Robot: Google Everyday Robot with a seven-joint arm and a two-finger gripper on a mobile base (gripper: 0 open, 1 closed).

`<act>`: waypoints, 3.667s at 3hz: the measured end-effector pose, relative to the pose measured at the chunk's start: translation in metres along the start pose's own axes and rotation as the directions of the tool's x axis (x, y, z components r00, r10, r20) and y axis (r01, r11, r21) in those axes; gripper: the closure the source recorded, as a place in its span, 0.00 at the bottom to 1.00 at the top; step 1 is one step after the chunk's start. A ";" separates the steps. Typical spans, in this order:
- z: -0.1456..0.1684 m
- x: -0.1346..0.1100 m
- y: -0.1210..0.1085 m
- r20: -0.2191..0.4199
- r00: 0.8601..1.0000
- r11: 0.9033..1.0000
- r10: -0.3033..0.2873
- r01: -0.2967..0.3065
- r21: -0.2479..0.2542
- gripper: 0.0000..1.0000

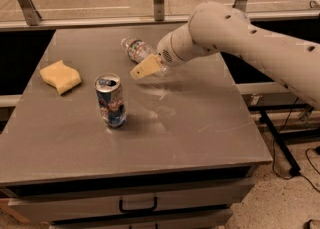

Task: Move water bottle near sponge

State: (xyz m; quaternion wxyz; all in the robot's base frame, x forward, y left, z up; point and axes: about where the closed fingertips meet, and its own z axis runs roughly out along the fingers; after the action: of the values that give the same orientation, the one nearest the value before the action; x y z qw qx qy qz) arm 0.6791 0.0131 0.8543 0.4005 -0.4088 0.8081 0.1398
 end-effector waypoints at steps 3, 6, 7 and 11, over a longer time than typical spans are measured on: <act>0.029 -0.051 0.042 -0.010 0.991 0.983 -0.132 0.130 -0.128 0.88; 0.029 -0.055 0.127 -0.092 0.980 0.920 -0.176 0.130 -0.370 0.82; 0.029 -0.055 0.136 -0.091 0.982 0.908 -0.167 0.118 -0.401 0.59; 0.021 -0.052 0.104 -0.100 0.980 0.950 -0.174 0.140 -0.278 0.00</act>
Offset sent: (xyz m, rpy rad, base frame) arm 0.0251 0.0519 0.0127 -0.0737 -0.0234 0.1419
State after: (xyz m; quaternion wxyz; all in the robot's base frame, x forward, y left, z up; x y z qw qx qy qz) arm 0.6281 0.1188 0.8698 0.3002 -0.5304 0.7696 0.1906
